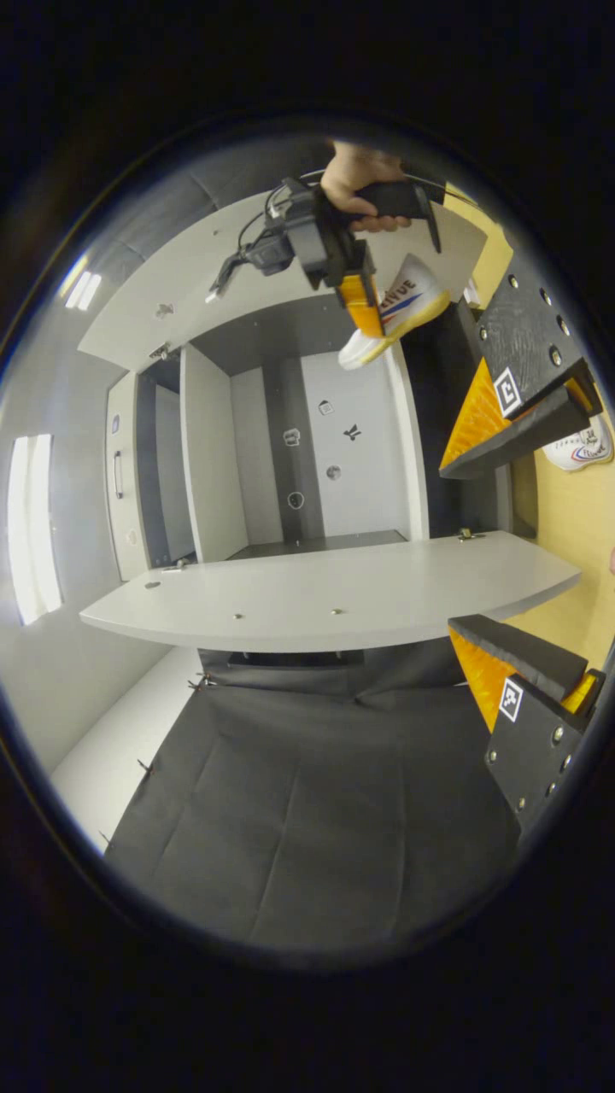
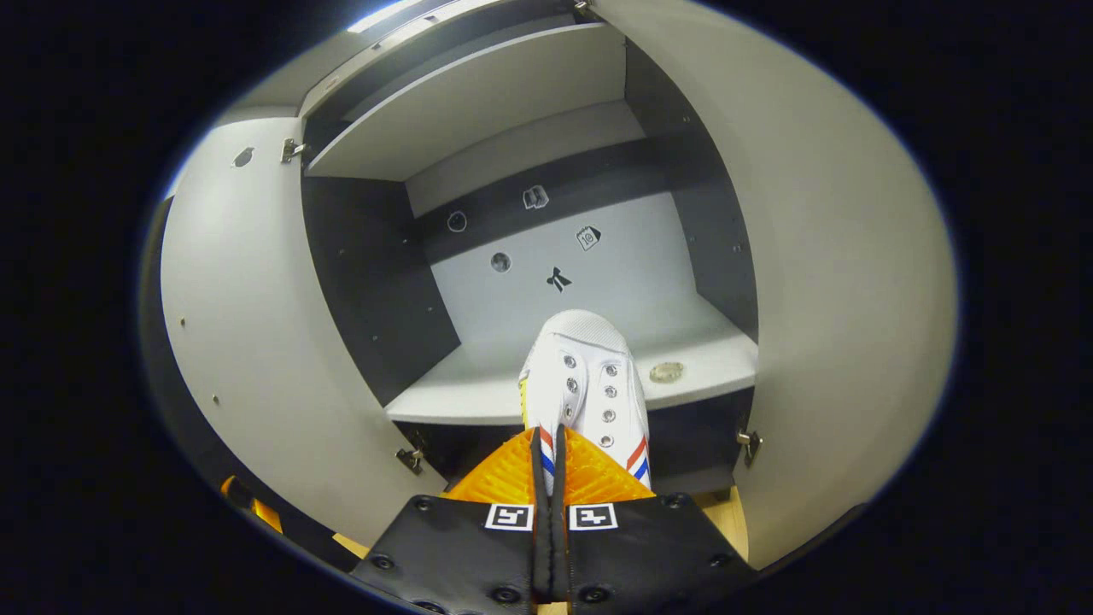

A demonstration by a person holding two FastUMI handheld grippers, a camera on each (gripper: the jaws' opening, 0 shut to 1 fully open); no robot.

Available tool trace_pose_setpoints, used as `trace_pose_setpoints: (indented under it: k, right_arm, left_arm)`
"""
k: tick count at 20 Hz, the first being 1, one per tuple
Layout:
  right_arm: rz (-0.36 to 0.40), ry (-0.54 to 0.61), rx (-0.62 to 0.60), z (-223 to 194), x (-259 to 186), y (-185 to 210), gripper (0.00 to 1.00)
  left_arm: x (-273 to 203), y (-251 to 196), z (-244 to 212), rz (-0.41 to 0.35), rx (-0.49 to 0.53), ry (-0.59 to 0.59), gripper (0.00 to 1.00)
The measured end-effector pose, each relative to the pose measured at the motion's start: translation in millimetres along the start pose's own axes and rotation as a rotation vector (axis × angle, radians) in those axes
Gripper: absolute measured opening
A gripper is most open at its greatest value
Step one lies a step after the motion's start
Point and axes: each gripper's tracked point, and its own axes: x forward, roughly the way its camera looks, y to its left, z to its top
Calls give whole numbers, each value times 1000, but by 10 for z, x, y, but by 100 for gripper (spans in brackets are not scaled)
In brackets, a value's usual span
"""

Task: Grab one shoe with the right hand and put it into the shoe cabinet, grab the other shoe with the left hand and put it into the shoe cabinet; then close the right door with the right hand and the left door with the left hand.

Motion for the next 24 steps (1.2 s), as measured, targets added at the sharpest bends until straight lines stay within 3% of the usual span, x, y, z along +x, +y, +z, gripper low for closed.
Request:
trace_pose_setpoints:
  k: [11, 15, 24]
  right_arm:
    - [-61, -52, 28, 917, 861, -161, 1]
    - [-95, -11, 24, 917, 1189, -224, 1]
    - [-161, 61, -15, 745, 1231, -242, 2]
  left_arm:
    - [-34, -86, -103, -16, -12, 25, 94]
    - [-41, -138, -144, -23, -18, 37, 94]
    - [-43, -173, -225, -27, -15, 61, 94]
